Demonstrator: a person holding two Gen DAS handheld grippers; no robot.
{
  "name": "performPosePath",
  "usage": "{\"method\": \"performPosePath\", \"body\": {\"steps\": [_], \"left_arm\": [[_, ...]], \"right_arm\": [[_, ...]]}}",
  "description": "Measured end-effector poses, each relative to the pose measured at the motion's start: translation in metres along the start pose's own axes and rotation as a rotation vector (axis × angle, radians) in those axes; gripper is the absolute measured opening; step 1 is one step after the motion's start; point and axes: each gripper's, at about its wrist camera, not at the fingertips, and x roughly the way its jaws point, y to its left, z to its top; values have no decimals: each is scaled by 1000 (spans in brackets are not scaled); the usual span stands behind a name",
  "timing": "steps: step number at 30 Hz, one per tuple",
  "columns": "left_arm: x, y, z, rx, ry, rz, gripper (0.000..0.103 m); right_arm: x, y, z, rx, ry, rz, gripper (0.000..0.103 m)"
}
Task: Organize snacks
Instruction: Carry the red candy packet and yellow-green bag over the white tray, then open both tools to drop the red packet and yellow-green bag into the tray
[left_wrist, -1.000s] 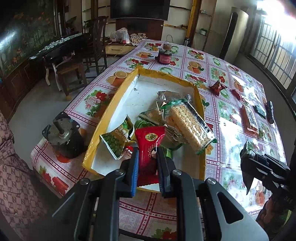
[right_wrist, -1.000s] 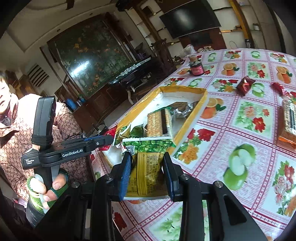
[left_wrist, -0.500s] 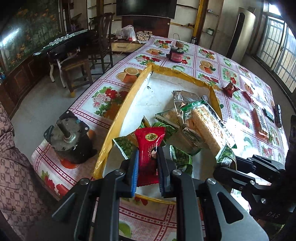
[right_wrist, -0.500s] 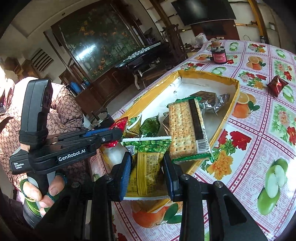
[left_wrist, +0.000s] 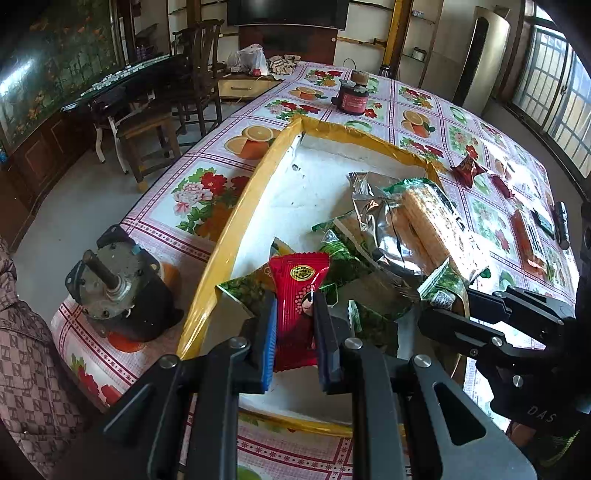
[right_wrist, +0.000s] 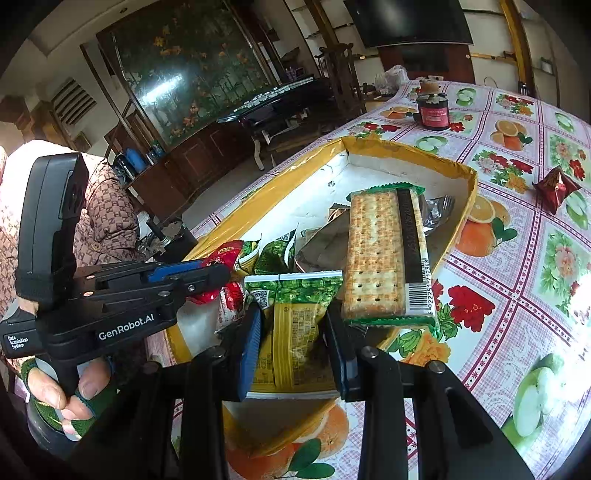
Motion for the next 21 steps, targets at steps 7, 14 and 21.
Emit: {"method": "performPosePath", "body": {"steps": [7, 14, 21], "left_arm": [[1, 0, -2, 11, 2, 17, 20], [-2, -2, -4, 24, -12, 51, 20], [-13, -2, -3, 21, -33, 64, 36]], "right_arm": [[4, 5, -2, -27, 10, -21, 33], [9, 9, -2, -53, 19, -40, 36], [5, 12, -4, -59, 25, -34, 48]]}}
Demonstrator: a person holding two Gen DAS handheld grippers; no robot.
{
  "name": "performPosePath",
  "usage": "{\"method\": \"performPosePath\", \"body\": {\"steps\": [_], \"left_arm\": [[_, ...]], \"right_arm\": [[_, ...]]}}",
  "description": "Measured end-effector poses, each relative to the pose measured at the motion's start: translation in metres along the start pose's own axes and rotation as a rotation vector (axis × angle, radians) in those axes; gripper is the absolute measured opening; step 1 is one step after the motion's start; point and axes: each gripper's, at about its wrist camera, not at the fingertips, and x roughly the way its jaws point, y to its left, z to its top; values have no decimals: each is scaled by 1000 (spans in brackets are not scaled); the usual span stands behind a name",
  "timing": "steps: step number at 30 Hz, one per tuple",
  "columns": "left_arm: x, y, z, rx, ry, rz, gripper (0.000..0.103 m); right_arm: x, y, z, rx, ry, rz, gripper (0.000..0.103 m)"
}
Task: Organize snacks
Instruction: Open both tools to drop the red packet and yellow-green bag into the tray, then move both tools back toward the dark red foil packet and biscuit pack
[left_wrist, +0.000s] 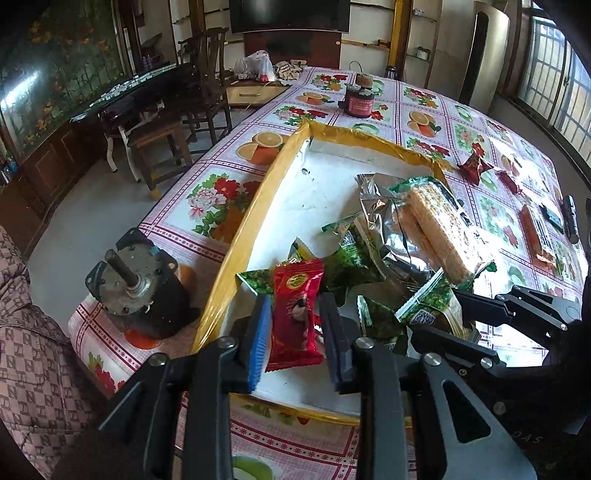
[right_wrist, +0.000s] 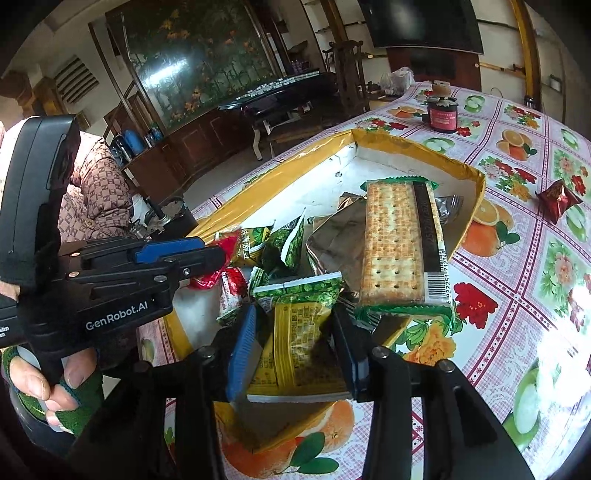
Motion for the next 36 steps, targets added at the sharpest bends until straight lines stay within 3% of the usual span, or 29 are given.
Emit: {"method": "performPosePath", "body": {"steps": [2, 8, 14, 19, 36], "left_arm": [[-6, 0, 0, 3, -23, 11, 47], [-22, -4, 2, 5, -67, 31, 63], [-35, -10, 5, 8, -106, 62, 70], [-47, -24, 5, 31, -139, 75, 74], [-65, -108, 6, 165, -179, 16, 78]], "right_arm": [[-3, -1, -1, 7, -8, 6, 55], [-13, -3, -3, 23, -28, 4, 56], [-47, -16, -13, 68, -94, -14, 56], [-84, -44, -31, 141, -156, -82, 56], [-173, -133, -84, 340, -279, -275, 62]]}}
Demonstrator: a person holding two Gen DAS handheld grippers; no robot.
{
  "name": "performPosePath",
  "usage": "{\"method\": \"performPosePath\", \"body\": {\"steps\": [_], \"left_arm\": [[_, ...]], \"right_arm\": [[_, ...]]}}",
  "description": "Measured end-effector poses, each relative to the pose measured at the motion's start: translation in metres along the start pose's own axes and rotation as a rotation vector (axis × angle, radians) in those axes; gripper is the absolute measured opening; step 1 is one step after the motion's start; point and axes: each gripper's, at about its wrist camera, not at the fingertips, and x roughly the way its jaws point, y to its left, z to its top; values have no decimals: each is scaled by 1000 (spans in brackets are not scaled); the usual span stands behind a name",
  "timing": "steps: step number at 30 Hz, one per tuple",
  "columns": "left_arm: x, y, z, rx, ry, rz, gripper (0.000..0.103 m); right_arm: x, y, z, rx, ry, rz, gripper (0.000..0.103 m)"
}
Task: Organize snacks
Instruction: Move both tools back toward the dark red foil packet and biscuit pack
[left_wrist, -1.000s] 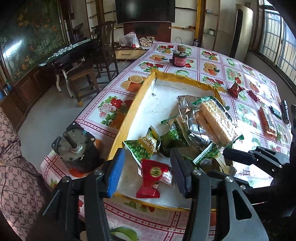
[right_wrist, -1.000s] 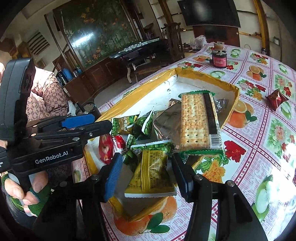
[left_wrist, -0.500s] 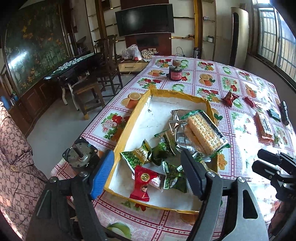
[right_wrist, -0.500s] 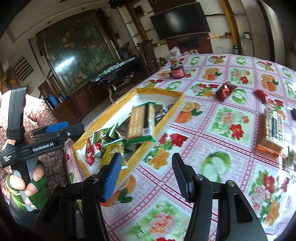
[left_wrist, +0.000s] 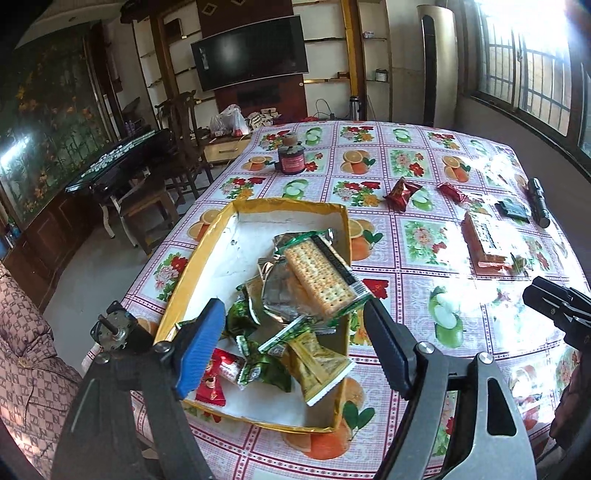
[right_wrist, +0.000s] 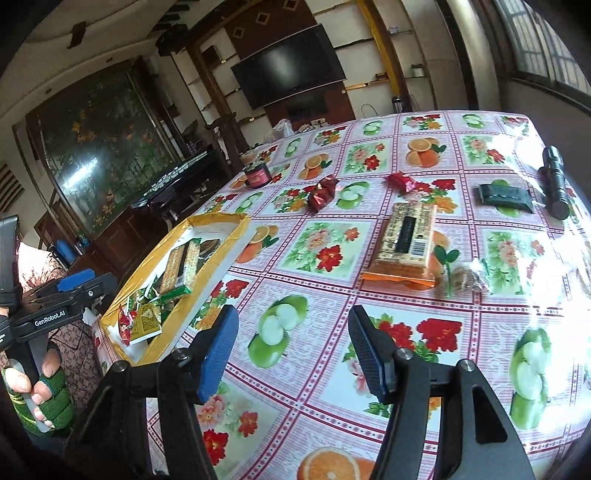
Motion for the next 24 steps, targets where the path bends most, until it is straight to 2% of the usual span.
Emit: {"method": "performPosePath", "body": {"steps": [9, 24], "left_arm": [[-1, -38, 5, 57, 3, -42, 81], [22, -77, 17, 73, 75, -122, 85]], "right_arm": [[-11, -28, -5, 48, -6, -51, 64], [-1, -53, -5, 109, 28, -104, 68]]}}
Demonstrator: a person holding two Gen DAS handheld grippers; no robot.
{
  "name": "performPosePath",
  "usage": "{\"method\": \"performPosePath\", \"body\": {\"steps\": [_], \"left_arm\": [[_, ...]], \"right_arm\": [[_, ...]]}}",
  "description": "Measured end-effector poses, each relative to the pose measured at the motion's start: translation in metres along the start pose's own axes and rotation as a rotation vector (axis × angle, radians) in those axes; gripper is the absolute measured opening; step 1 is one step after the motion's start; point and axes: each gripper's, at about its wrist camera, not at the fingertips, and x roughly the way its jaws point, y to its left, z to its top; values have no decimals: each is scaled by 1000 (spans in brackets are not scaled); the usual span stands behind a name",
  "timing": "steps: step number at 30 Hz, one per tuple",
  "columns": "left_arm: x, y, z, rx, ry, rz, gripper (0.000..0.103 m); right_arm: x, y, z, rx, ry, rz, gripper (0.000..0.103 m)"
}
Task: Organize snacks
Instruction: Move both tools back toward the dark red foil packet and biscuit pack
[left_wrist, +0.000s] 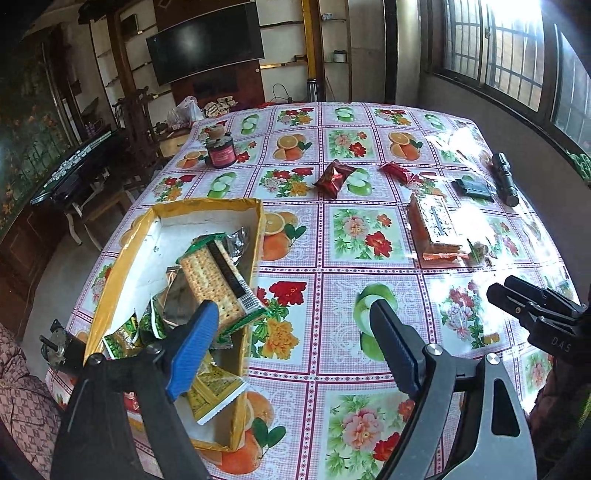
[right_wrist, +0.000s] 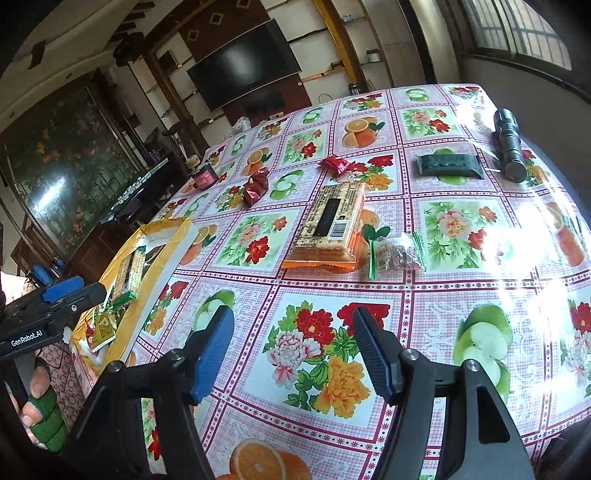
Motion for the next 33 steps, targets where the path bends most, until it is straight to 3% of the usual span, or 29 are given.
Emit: {"method": "performPosePath", "body": {"steps": [8, 17, 23, 26, 33], "left_arm": [[25, -19, 30, 15, 17, -22, 86], [75, -27, 69, -24, 85, -36, 86], [121, -30, 107, -55, 133, 11, 86], [144, -35, 125, -35, 146, 42, 86], [199, -44, 150, 16, 205, 97, 86]], "right_arm": [[7, -12, 10, 20, 10, -40, 69], [20, -35, 29, 28, 17, -169, 69], [31, -33, 58, 44, -14, -118, 69], [54, -21, 70, 17, 23, -112, 69], [116, -6, 76, -22, 143, -225, 69]]}}
